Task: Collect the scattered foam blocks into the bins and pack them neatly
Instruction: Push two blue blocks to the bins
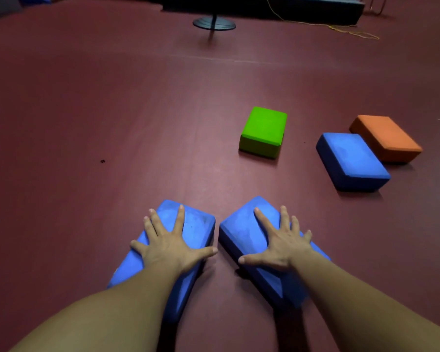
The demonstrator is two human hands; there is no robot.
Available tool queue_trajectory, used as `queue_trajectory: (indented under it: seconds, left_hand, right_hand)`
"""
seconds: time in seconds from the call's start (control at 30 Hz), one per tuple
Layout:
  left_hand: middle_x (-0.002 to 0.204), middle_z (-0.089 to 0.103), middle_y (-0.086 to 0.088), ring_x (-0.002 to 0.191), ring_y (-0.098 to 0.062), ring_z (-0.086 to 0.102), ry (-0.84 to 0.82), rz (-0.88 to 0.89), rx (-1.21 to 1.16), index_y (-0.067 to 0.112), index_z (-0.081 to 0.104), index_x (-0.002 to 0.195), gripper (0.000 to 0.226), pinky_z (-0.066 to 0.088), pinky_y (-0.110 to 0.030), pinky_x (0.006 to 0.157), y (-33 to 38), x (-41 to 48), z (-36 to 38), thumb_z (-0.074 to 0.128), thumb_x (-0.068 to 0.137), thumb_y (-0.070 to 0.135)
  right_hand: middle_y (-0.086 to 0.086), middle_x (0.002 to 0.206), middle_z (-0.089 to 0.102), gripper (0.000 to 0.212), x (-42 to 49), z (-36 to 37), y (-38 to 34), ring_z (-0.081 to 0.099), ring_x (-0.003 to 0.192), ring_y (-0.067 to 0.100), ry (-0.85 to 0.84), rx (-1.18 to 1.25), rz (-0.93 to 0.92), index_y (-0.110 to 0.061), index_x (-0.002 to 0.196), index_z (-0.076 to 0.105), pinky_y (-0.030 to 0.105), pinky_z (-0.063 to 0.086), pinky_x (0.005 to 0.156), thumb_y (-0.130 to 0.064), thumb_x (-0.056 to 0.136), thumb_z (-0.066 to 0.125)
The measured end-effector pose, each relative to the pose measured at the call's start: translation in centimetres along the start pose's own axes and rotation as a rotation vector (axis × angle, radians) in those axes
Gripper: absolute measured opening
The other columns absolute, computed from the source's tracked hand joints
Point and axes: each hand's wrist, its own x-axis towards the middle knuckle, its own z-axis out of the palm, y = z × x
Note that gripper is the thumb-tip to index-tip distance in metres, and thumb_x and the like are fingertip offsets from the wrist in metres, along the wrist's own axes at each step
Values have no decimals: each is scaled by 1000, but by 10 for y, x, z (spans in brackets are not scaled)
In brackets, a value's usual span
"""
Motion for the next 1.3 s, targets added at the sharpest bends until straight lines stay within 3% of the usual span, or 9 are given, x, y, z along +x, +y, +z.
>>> queue_trajectory:
  seconds: [0.07, 0.2, 0.47, 0.83, 1.07, 1.3]
  left_hand:
    - [162, -29, -17, 152, -37, -18, 0, 15, 16, 53, -27, 148, 135, 15, -69, 112, -3, -1, -2, 41, 46, 107]
    - [163, -11, -18, 151, -36, -2, 12, -33, 8, 52, -17, 152, 127, 19, -64, 111, -7, -17, -4, 46, 54, 101]
    - [162, -2, -15, 149, -33, 6, 2, -279, -247, 54, -9, 153, 125, 22, -61, 111, -56, -79, -38, 53, 52, 97]
    - [165, -5, -10, 152, -31, 6, -2, -587, -533, 55, -10, 152, 127, 18, -61, 114, -197, -111, -284, 60, 55, 94]
    - [164, -4, -11, 150, -31, 7, 78, -686, -536, 55, -10, 152, 128, 21, -59, 111, -330, -81, -430, 57, 51, 96]
    - [164, -3, -12, 151, -31, 6, 187, -833, -587, 54, -8, 153, 127, 19, -60, 111, -471, -3, -535, 57, 53, 96]
  right_hand:
    - [7, 164, -30, 133, -1, 1, -5, -6, 153, 42, 25, -34, -27, -66, 141, -28, 69, 12, 116, -106, 40, 49]
    - [9, 166, -15, 127, -10, 3, -18, 19, 144, 39, 70, -8, 18, -66, 144, -22, 59, 28, 108, -103, 44, 47]
    - [10, 165, -4, 120, -98, 6, -97, 21, 143, 44, -1, 292, 196, -61, 150, -7, 62, 24, 112, -103, 52, 47]
    - [4, 166, -2, 114, -191, -190, -308, 21, 145, 41, -95, 353, 42, -62, 151, -5, 60, 22, 114, -95, 60, 56]
    - [5, 166, 0, 114, -205, -294, -481, 21, 145, 40, -96, 352, -54, -61, 151, -5, 60, 23, 116, -95, 60, 55]
    - [4, 166, -3, 115, -169, -352, -665, 18, 147, 40, -101, 334, -242, -62, 149, -8, 62, 22, 116, -97, 58, 53]
